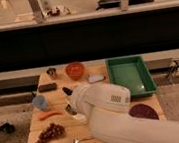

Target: Place brush in paper cup

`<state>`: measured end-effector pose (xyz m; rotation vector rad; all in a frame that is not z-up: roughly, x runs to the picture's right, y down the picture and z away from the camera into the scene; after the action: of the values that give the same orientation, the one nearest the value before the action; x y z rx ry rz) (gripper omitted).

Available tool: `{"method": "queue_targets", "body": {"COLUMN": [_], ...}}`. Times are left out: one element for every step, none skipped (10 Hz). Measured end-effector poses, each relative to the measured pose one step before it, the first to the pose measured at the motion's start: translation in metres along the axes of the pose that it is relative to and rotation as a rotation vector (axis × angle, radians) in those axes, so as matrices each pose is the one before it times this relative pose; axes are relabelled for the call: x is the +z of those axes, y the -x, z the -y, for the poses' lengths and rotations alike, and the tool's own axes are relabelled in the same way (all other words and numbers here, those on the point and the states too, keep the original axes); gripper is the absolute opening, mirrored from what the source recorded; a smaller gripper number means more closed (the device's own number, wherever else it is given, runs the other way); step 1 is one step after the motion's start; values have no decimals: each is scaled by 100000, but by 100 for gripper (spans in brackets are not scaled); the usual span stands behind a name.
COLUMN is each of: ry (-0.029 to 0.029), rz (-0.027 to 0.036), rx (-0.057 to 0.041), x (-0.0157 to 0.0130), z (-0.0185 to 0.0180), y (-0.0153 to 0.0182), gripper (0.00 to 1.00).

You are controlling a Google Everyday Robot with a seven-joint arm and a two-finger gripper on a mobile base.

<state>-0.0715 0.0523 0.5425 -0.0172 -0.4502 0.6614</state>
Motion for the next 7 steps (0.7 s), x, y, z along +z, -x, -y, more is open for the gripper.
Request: {"method": "queue_targets", "body": {"ry": [673,540,75,-22,376,502,186], "rz": [143,154,-43,23,245,215,46], "rx": [525,299,453,611,182,488,190], "x": [172,166,111,134,286,409,234], "z": [-81,-48,147,253,114,125,100], "y": [-193,-111,-262,-319,-167,-146,-86], "gripper": [8,8,8,8,8,8,8]}}
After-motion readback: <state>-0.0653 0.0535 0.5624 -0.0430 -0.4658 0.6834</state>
